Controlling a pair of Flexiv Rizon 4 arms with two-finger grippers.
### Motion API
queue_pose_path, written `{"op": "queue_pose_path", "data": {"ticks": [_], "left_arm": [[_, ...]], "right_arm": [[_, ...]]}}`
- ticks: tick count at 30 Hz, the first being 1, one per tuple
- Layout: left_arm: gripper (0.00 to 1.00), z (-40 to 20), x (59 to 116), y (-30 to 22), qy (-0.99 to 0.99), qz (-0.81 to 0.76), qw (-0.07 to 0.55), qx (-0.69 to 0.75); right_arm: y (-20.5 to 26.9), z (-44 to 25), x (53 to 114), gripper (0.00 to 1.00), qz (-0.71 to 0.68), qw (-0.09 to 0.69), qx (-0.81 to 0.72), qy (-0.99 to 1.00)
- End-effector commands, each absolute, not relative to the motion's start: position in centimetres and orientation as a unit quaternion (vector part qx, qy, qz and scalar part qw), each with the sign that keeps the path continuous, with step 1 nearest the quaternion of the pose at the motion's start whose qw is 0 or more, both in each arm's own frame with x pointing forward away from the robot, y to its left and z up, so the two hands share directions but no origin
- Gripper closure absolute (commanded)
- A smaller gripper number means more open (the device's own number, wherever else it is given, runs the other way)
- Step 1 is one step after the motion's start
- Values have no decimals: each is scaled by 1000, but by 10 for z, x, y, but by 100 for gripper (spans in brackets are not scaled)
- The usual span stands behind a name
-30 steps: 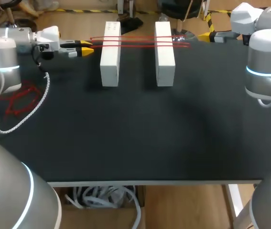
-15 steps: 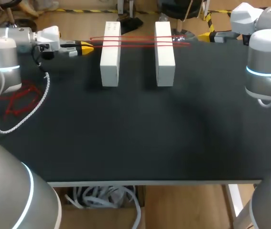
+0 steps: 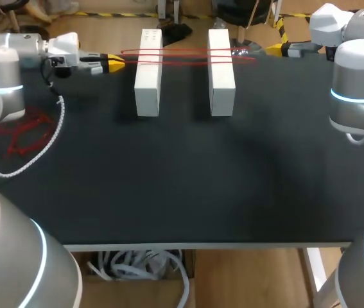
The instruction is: Grab the tape and strap the tape.
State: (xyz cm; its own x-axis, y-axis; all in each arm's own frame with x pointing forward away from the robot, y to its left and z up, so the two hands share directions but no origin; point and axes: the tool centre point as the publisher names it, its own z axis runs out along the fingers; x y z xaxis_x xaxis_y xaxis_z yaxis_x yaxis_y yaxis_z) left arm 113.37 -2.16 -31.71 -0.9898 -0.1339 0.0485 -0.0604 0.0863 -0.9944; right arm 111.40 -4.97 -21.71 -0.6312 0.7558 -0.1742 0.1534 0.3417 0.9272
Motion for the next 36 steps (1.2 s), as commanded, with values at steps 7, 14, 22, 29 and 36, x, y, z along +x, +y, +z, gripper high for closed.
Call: {"op": "queue_pose_path", "data": {"ticks": [7, 14, 22, 29, 36], "left_arm": [[100, -287, 1108, -29, 726, -683, 22, -72], [100, -273, 1085, -42, 677, -733, 8, -63], [100, -260, 1065, -51, 625, -777, -3, -69], [100, -243, 1047, -47, 573, -815, 11, -88], [100, -227, 1027, -46, 542, -837, 18, -73]], "right_arm": [[-50, -217, 1114, 0, 489, 307, 299, 760], [-50, -217, 1114, 0, 489, 307, 299, 760], [-50, -217, 1114, 0, 489, 307, 299, 760], [-50, -217, 1114, 0, 489, 307, 299, 760], [-50, -217, 1114, 0, 489, 307, 299, 760]]}}
